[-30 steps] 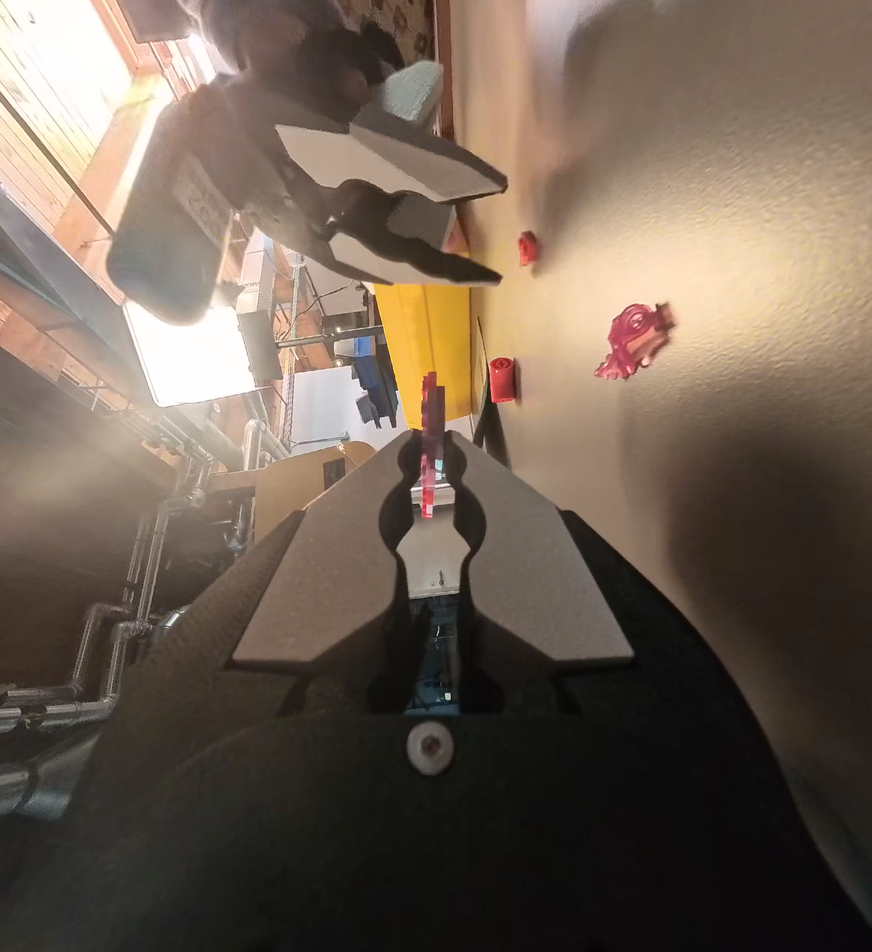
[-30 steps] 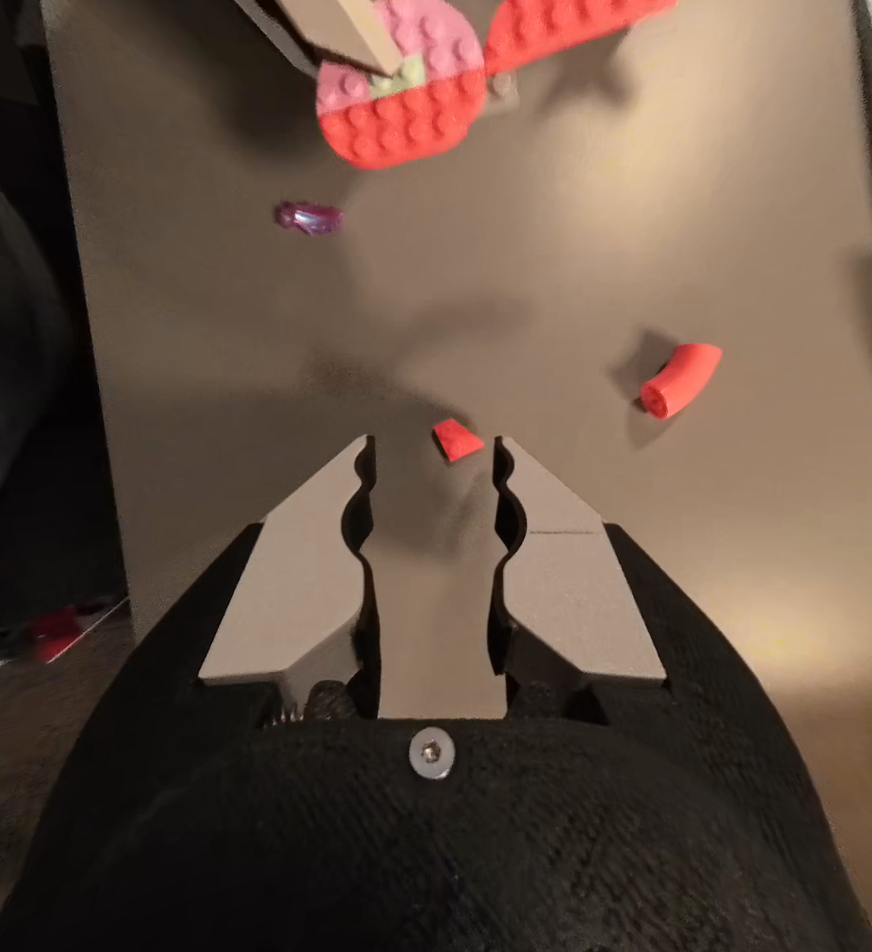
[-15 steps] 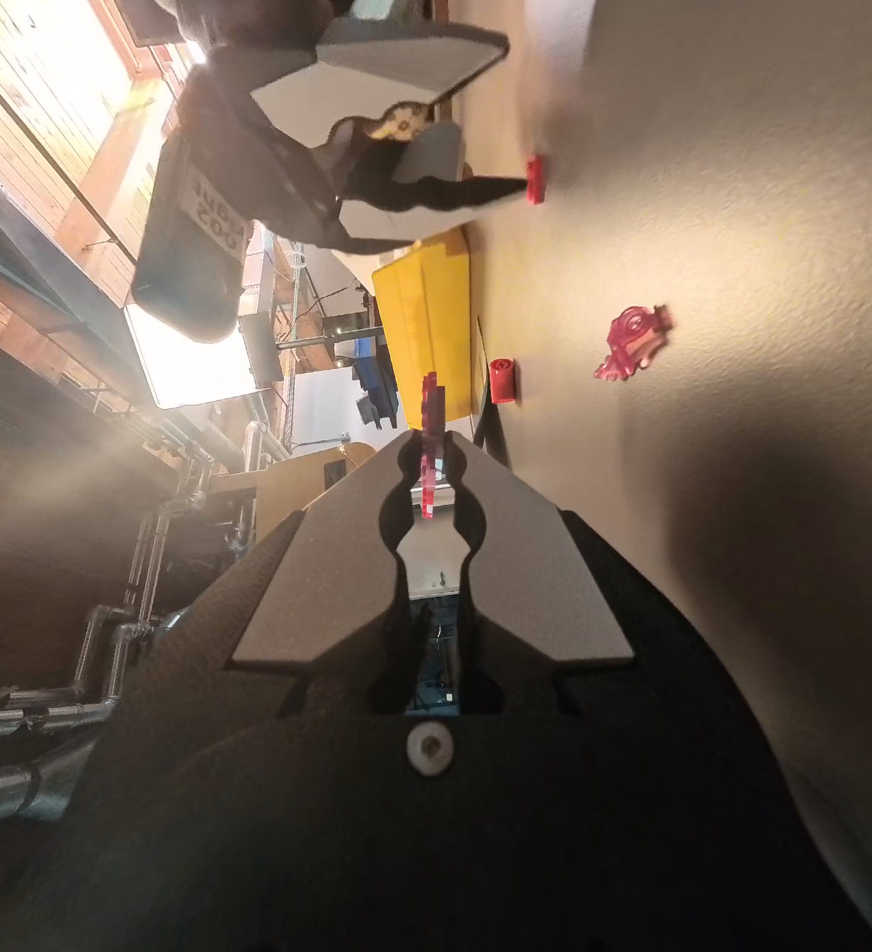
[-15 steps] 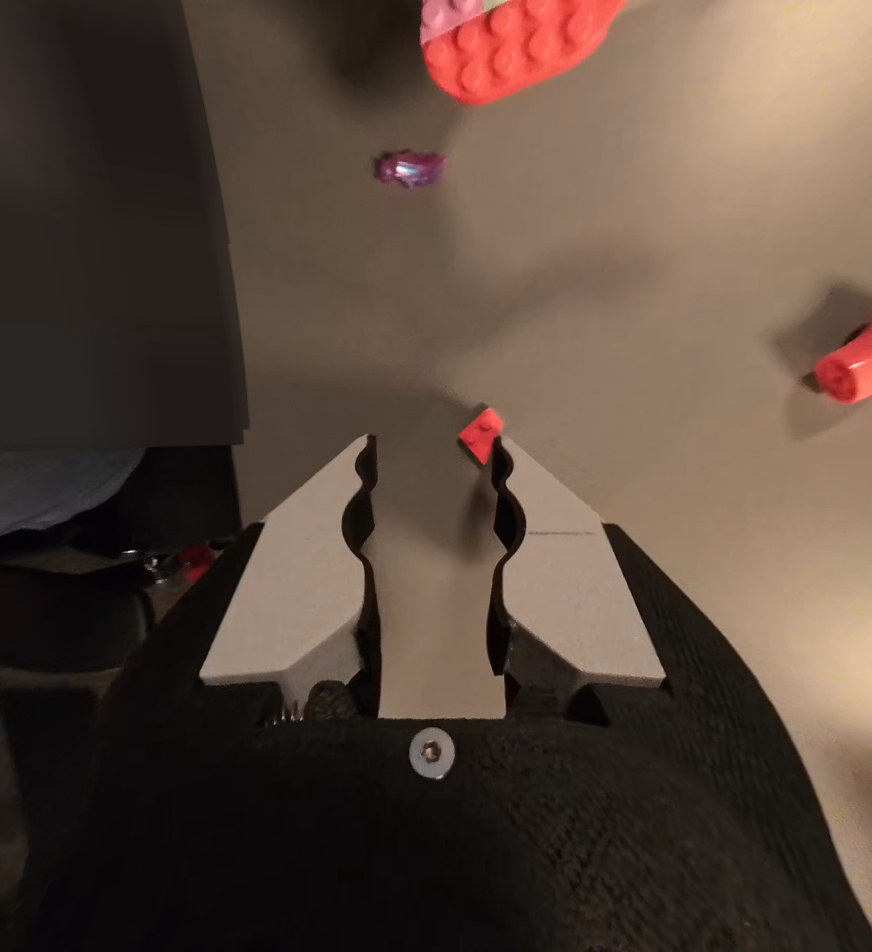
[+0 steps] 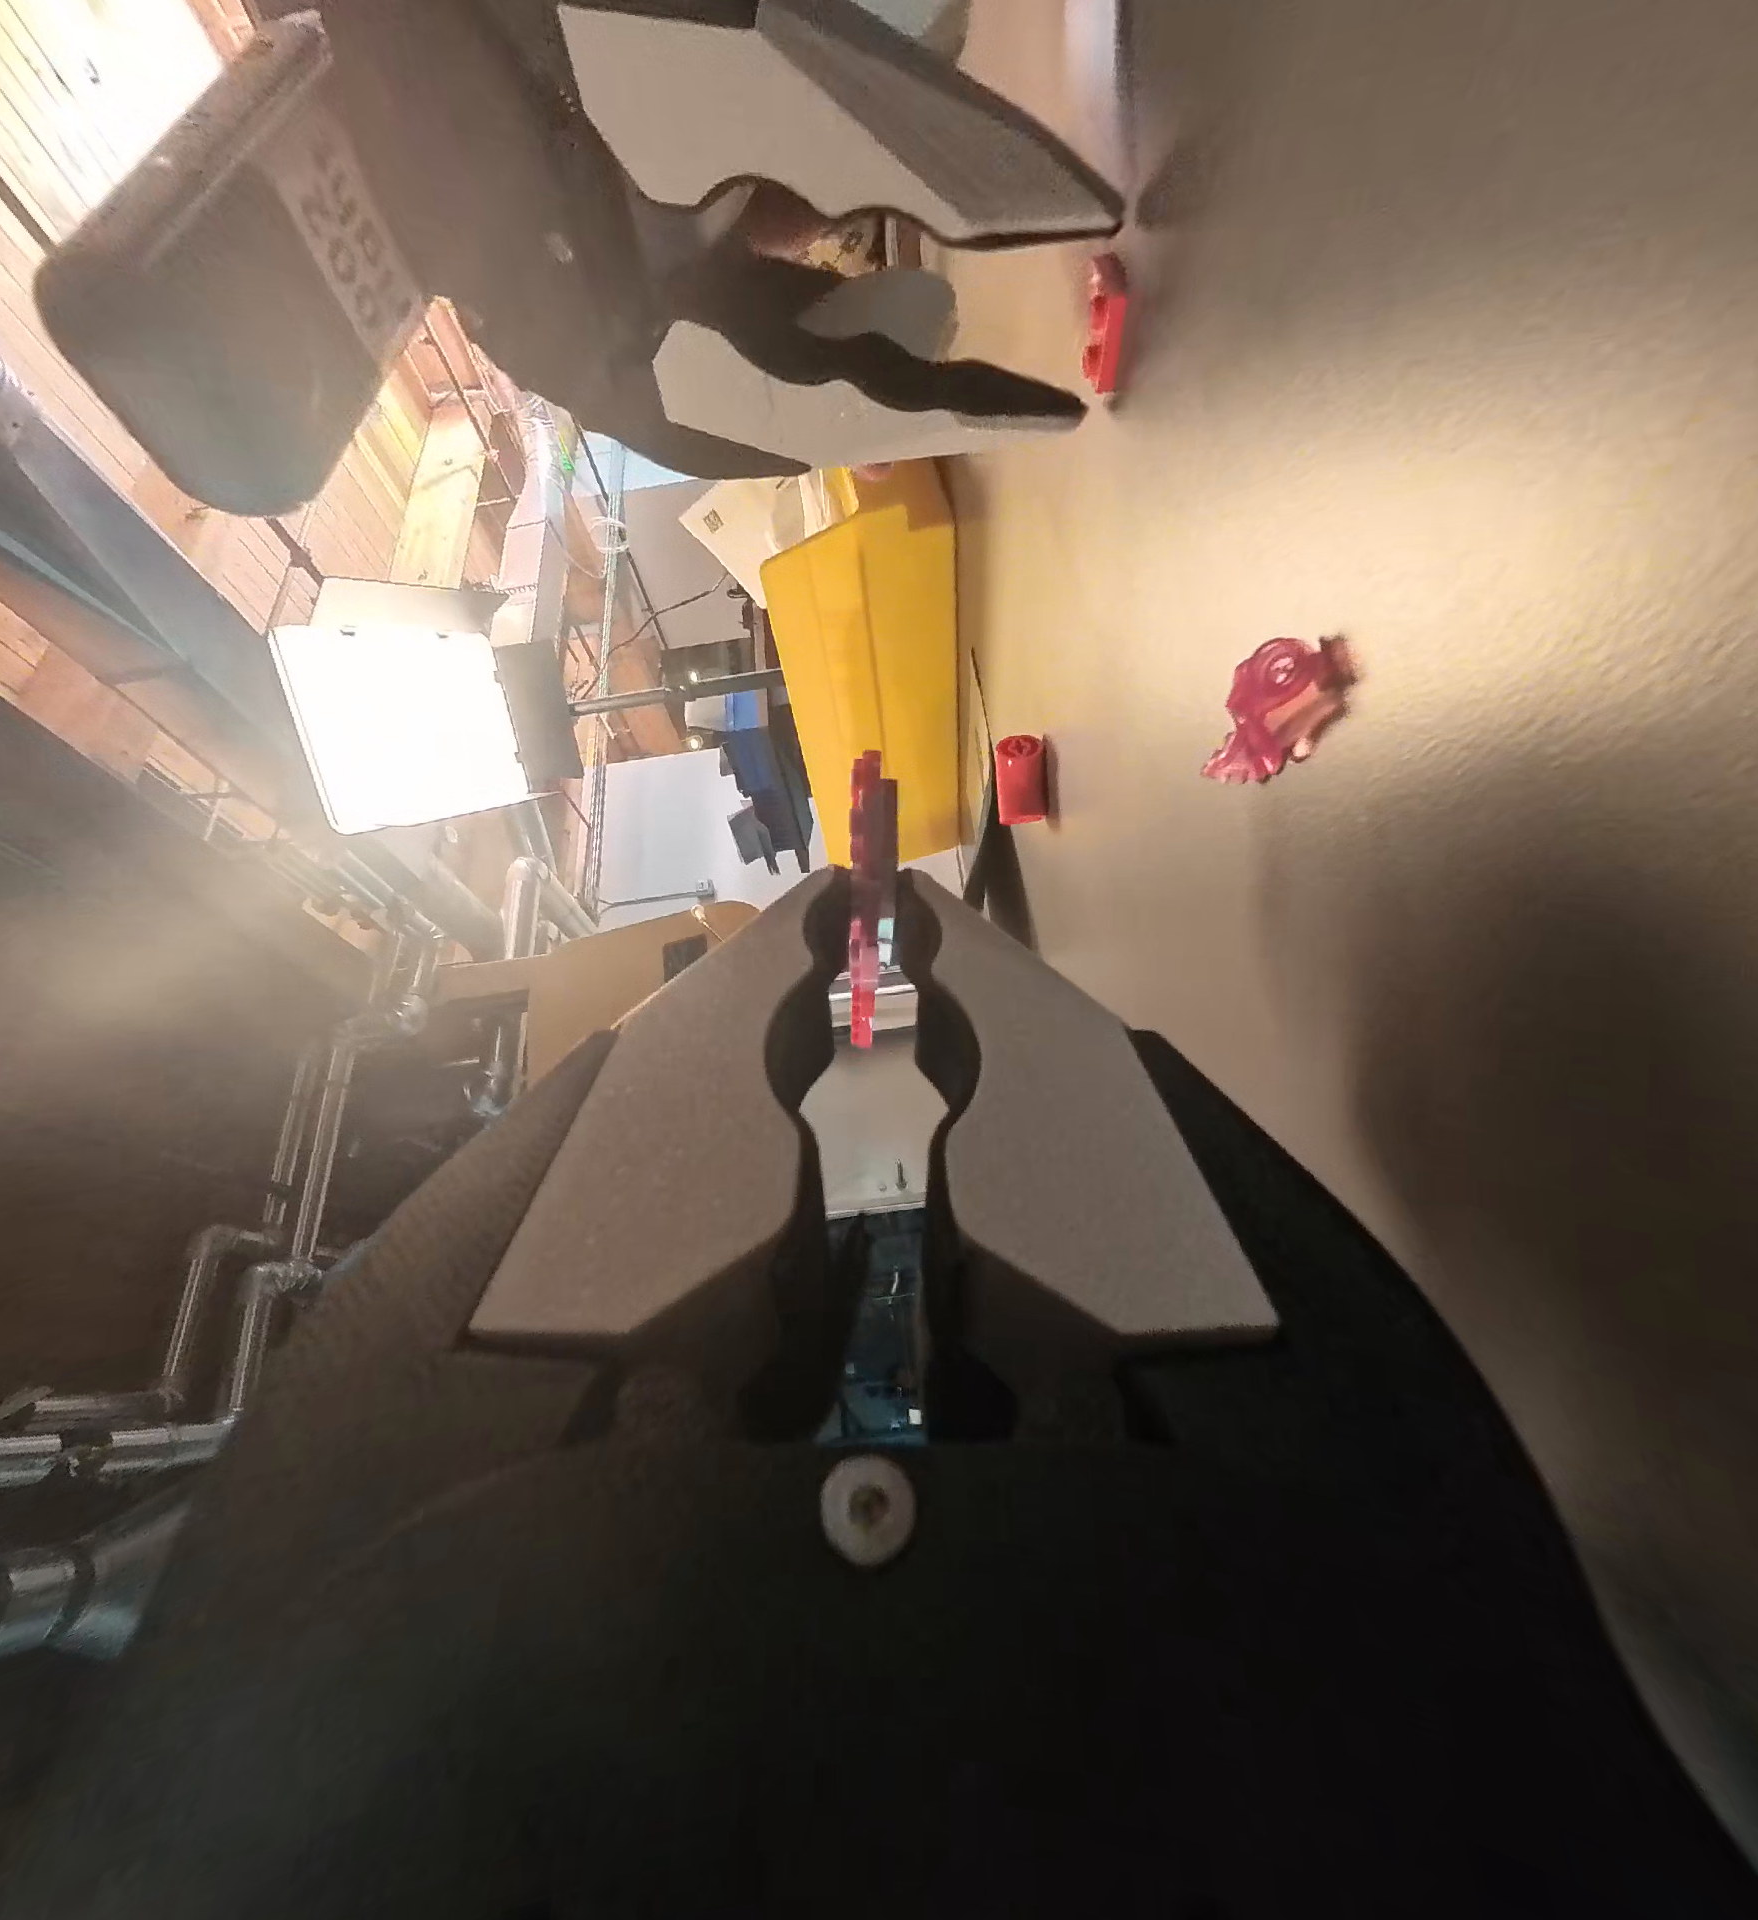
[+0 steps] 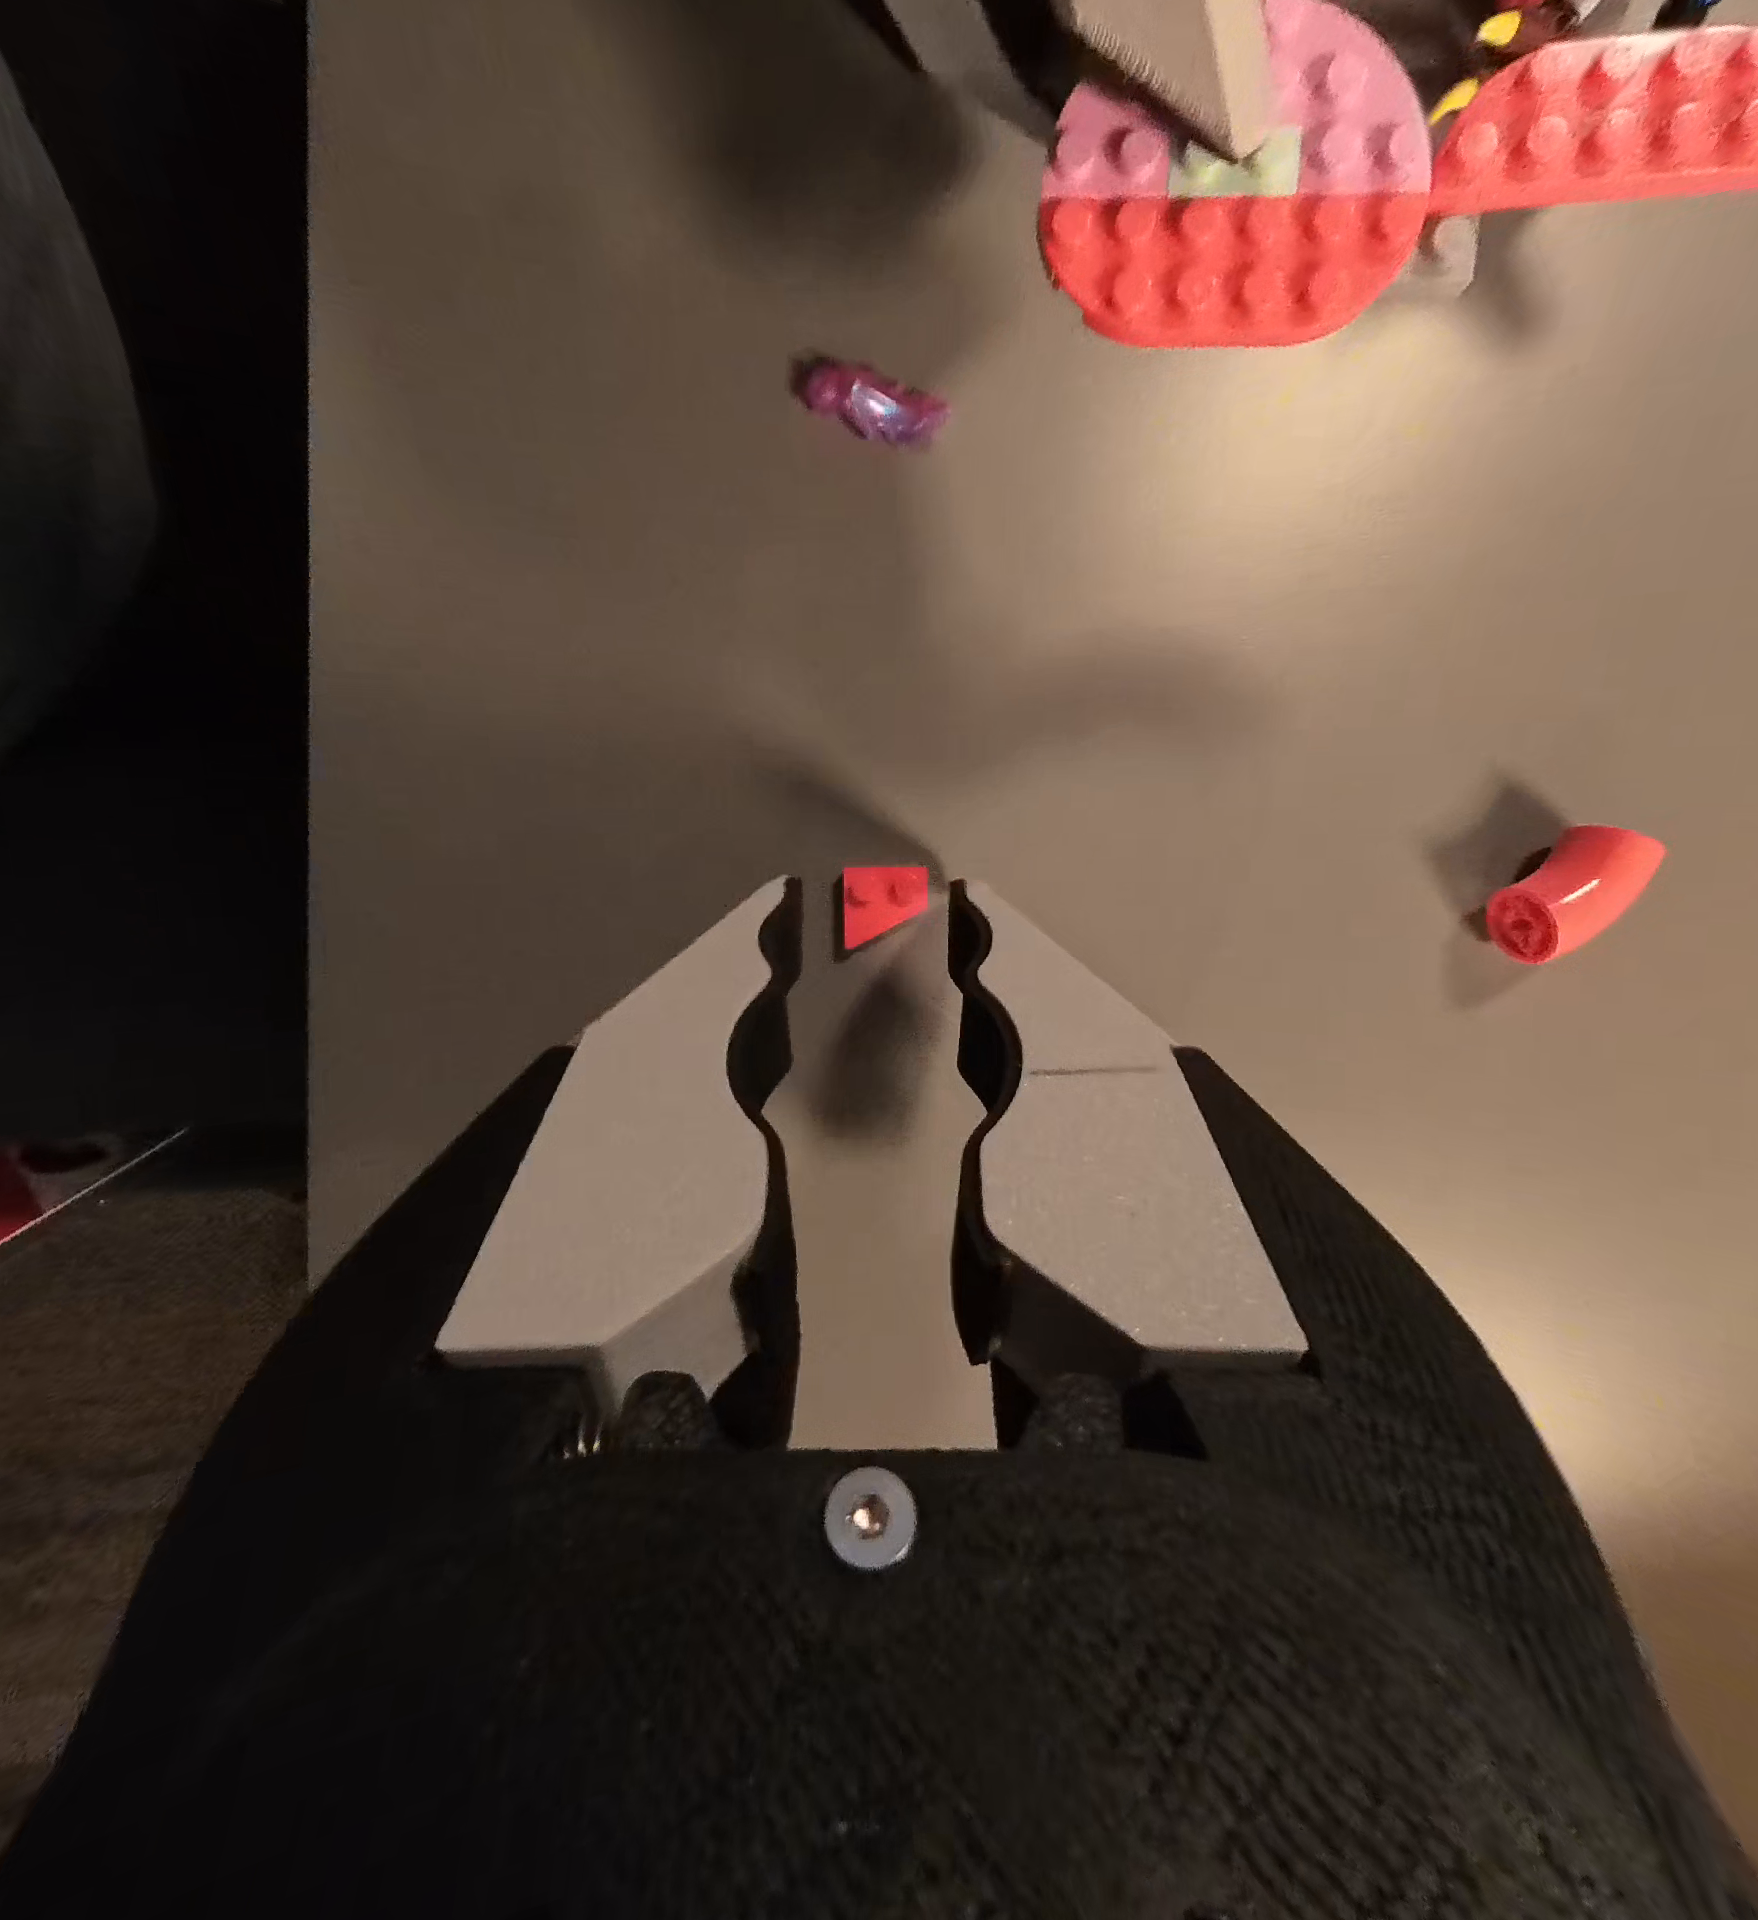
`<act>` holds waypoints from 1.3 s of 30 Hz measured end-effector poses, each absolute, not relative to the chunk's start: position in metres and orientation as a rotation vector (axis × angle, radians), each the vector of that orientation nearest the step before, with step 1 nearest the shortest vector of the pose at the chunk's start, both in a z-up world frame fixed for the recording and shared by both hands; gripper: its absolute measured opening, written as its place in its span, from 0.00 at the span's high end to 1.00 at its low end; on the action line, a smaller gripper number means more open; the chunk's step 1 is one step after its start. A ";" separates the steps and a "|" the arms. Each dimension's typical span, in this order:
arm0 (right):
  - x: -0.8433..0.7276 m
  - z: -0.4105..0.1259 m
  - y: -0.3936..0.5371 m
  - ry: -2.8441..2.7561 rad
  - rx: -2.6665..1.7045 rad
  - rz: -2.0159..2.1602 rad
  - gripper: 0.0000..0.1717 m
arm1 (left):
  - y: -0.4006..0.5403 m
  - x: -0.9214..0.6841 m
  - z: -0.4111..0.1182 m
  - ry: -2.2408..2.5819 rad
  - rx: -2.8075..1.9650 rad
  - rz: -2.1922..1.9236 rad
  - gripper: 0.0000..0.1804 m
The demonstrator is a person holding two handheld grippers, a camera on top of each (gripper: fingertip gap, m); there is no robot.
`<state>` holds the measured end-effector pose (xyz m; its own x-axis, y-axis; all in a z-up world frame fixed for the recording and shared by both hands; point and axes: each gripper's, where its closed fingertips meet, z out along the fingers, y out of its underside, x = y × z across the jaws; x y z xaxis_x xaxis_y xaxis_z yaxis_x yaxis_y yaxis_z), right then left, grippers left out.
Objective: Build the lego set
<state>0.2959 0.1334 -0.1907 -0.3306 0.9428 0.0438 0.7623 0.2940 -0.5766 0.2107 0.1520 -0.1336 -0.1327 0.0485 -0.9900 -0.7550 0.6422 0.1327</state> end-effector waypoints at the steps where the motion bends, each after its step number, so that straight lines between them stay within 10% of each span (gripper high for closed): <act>1: 0.296 -0.191 0.134 -2.192 -1.541 0.661 0.86 | 0.152 0.211 -0.133 1.559 -0.603 0.770 0.96; 19: 0.212 -0.077 0.152 -1.894 -1.527 0.708 0.93 | 0.136 0.221 -0.095 1.376 -0.494 0.798 0.96; 39: 0.211 -0.081 0.141 -2.043 -1.493 0.548 0.92 | 0.132 0.223 -0.086 1.338 -0.460 0.816 0.96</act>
